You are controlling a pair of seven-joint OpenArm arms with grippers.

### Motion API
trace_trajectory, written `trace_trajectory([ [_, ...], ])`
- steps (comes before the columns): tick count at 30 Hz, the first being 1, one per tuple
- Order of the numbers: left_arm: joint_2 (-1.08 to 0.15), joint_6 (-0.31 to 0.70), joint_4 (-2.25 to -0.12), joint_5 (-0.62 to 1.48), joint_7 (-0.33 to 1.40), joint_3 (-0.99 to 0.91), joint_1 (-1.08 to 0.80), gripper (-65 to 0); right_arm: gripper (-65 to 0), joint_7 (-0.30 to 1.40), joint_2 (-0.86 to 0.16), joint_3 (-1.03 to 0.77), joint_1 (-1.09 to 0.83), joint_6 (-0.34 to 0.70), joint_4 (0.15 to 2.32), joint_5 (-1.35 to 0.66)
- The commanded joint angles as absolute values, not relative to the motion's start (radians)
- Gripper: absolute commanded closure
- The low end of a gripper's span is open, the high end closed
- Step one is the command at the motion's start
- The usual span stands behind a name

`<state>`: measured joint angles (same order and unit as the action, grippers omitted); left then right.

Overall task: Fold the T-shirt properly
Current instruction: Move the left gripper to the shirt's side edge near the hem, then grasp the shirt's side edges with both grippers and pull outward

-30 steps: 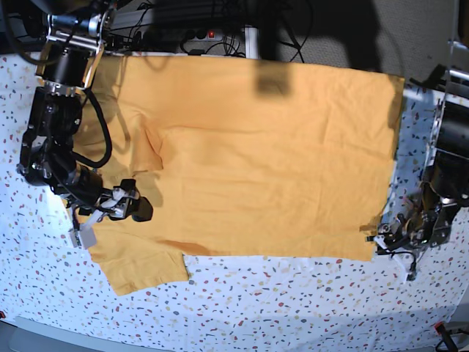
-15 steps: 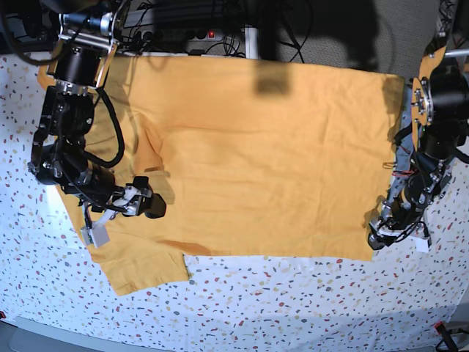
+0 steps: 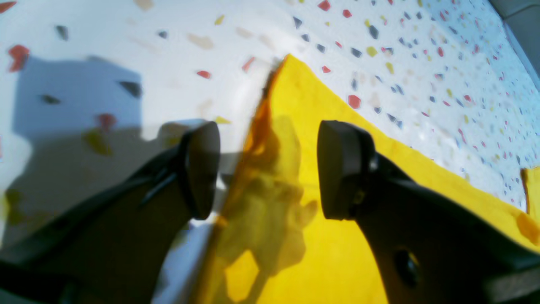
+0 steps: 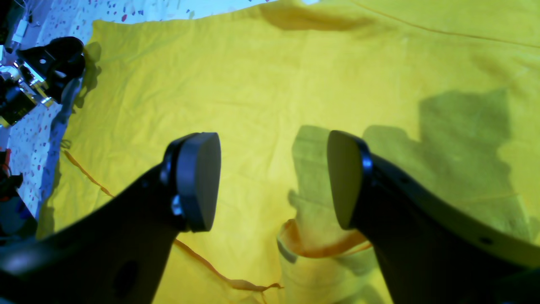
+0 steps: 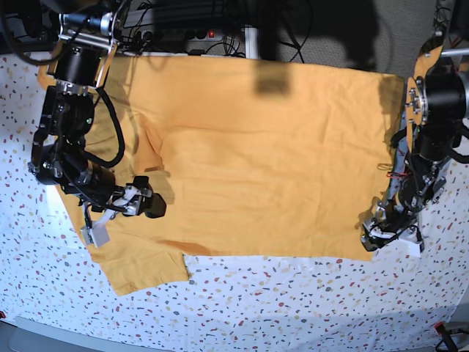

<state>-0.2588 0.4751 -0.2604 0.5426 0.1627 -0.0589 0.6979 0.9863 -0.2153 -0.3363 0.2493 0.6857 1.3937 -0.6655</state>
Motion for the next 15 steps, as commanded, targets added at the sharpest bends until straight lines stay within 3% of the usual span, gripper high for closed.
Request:
trace_trajectory([
  [1, -0.248, 0.487, -0.27, 0.539, 0.185, -0.058, 0.72, -35.6, -38.0, 0.97, -0.224, -0.34, 0.274, 0.698, 1.409, -0.689],
  [13, -0.228, 0.49, -0.334, 0.458, 0.154, -0.058, 0.72, -35.5, -38.0, 0.97, -0.224, -0.34, 0.274, 0.698, 1.409, -0.688],
  [15, -0.229, 0.49, -0.334, 0.452, 0.15, -0.058, 0.72, -31.1, -38.0, 0.97, -0.224, -0.34, 0.274, 0.698, 1.409, -0.689],
])
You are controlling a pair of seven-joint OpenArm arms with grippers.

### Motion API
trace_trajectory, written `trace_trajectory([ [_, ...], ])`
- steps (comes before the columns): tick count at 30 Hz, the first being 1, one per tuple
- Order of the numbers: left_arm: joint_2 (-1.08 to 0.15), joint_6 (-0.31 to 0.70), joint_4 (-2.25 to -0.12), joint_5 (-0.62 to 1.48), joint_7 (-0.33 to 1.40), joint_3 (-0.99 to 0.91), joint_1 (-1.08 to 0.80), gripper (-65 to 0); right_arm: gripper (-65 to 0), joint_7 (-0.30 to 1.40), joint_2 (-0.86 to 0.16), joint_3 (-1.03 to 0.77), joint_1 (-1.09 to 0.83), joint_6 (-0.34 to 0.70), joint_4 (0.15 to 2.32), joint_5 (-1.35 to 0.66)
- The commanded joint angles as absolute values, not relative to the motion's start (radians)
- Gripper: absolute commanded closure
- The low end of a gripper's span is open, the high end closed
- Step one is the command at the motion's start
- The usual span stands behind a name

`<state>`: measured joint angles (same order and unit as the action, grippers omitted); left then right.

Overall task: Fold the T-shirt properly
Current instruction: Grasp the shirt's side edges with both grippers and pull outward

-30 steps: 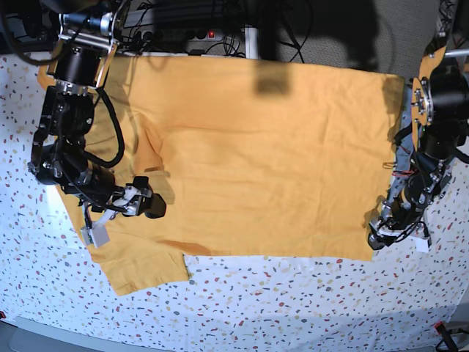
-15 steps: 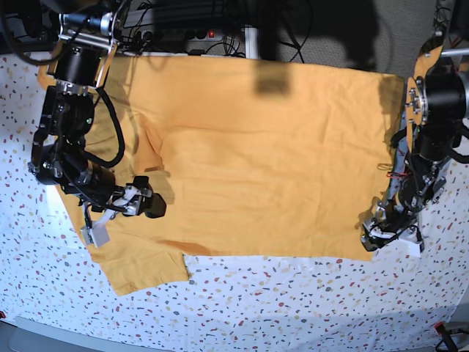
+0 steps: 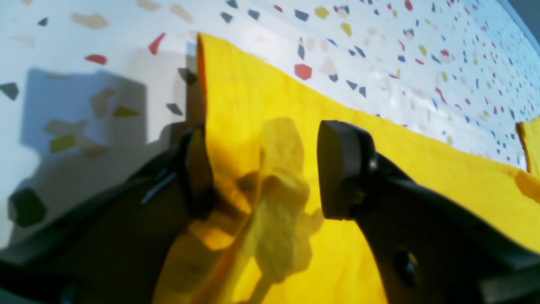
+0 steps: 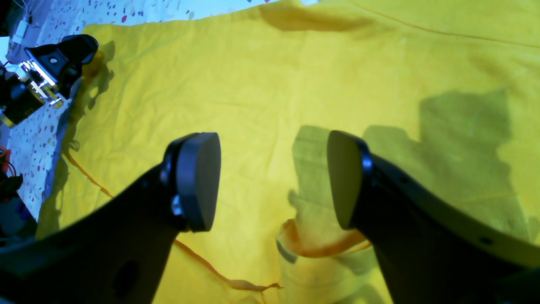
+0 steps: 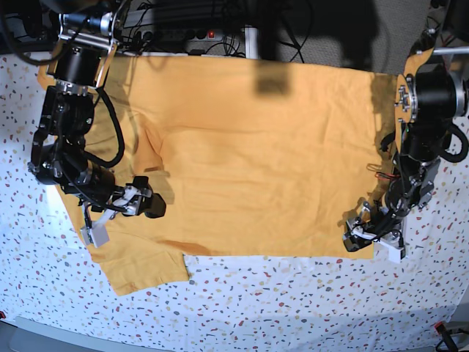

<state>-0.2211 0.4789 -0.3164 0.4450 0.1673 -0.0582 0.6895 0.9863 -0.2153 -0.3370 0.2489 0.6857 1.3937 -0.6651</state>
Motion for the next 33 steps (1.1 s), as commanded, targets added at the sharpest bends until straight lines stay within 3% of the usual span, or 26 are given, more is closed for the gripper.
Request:
trace_trajectory([
  [1, -0.23, 0.49, -0.334, 0.452, 0.143, -0.058, 0.72, -26.7, -38.0, 0.969, -0.224, -0.34, 0.274, 0.698, 1.409, -0.689],
  [5, -0.237, 0.491, -0.334, 0.452, 0.098, -0.058, 0.72, 0.0, -38.0, 0.939, -0.225, -0.34, 0.274, 0.698, 1.409, -0.681],
  [10, -0.239, 0.491, -0.335, 0.453, 0.096, -0.058, 0.719, 0.0, -38.0, 0.627, -0.227, -0.341, 0.294, 0.698, 1.409, -0.485],
  [15, -0.239, 0.491, -0.335, 0.453, 0.096, -0.058, 0.72, 0.0, -38.0, 0.625, -0.242, -0.34, 0.437, 0.621, 1.29, -0.331],
  [21, -0.239, 0.491, -0.335, 0.453, 0.105, -0.058, 0.72, 0.0, -38.0, 0.595, -0.333, -0.34, 0.708, 0.597, 0.849, -0.208],
  [26, -0.239, 0.491, -0.335, 0.453, 0.111, -0.058, 0.717, 0.0, -38.0, 0.565, -0.442, -0.34, 0.847, 0.45, 0.539, -0.113],
  [33, -0.239, 0.491, -0.335, 0.453, 0.111, -0.058, 0.717, 0.0, -38.0, 0.555, -0.524, -0.34, 0.813, 0.442, 0.496, -0.105],
])
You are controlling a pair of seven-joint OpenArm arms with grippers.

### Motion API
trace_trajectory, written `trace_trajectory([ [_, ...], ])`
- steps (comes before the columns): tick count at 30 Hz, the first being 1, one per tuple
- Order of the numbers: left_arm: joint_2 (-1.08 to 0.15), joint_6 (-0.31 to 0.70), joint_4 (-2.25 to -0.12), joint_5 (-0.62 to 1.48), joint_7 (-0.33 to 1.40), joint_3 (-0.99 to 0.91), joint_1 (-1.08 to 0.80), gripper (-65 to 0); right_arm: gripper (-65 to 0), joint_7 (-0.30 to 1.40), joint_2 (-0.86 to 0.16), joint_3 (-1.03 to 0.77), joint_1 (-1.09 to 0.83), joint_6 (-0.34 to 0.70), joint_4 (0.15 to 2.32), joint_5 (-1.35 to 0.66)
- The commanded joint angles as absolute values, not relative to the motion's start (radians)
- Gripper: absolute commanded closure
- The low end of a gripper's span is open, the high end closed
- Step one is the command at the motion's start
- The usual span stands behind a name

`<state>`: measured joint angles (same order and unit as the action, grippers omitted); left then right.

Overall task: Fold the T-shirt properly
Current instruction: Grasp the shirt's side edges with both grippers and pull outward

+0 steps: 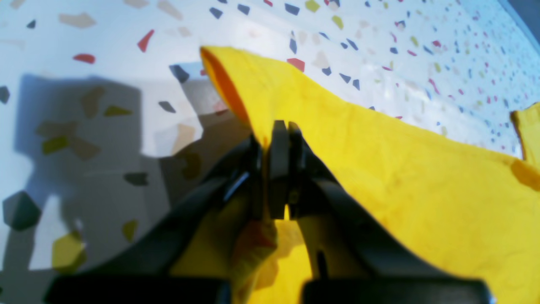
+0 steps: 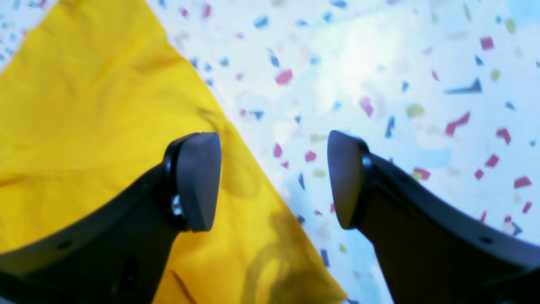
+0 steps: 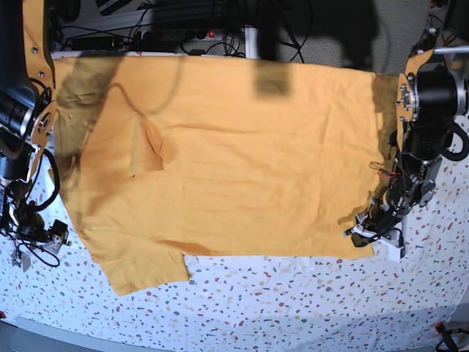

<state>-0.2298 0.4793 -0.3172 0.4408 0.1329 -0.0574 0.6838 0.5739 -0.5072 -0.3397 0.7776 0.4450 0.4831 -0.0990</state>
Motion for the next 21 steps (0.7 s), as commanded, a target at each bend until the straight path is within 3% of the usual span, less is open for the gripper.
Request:
trace_trajectory([
  [1, -0.239, 0.491, -0.335, 0.453, 0.111, -0.058, 0.717, 0.0, -38.0, 0.563, -0.527, -0.34, 0.8, 0.45, 0.496, -0.104],
  [9, -0.239, 0.491, -0.335, 0.453, 0.11, -0.058, 0.717, 0.0, -38.0, 0.464, -0.51, -0.34, 0.653, 0.526, 0.496, -0.112],
  [21, -0.239, 0.491, -0.335, 0.453, 0.11, -0.058, 0.717, 0.0, -38.0, 0.453, -0.507, -0.34, 0.673, 0.606, 0.497, -0.141],
])
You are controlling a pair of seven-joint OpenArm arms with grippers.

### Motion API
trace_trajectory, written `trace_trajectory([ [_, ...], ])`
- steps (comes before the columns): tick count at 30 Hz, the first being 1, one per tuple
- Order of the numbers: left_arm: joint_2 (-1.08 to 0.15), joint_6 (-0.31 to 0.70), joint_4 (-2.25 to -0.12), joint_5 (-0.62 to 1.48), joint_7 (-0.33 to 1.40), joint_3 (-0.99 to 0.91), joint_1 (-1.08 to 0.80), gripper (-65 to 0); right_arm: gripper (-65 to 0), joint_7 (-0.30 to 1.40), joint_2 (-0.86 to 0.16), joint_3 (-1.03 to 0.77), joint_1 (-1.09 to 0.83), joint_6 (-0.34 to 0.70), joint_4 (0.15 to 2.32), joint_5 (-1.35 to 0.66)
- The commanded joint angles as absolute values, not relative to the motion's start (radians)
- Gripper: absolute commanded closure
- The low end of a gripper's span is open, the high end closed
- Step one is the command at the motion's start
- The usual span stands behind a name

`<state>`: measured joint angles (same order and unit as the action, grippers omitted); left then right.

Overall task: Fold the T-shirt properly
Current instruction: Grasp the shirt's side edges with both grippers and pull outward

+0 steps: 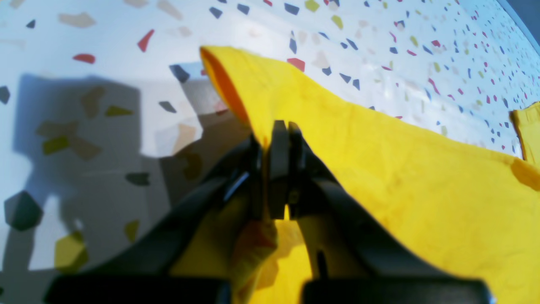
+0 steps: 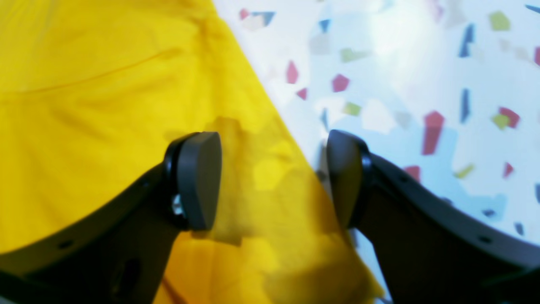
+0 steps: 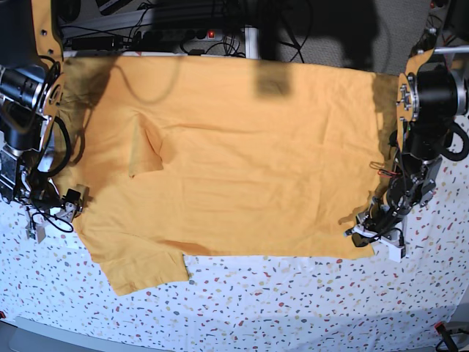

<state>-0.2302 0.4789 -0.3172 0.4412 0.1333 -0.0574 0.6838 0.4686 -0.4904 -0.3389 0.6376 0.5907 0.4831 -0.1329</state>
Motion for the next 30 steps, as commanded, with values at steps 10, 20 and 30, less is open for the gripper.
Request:
trace_trajectory([
  [10, -0.239, 0.491, -0.335, 0.453, 0.103, -0.058, 0.717, 0.0, -30.1, 0.452, -0.507, -0.34, 0.678, 0.634, 0.497, -0.142],
  [20, -0.239, 0.491, -0.335, 0.453, 0.104, -0.058, 0.717, 0.0, 0.0, 0.447, -0.507, -0.34, 0.681, 0.649, 0.501, -0.142],
  [30, -0.239, 0.491, -0.415, 0.453, 0.255, -0.058, 0.717, 0.0, 0.0, 0.531, -0.509, -0.34, 0.678, 0.698, 0.603, -0.232],
])
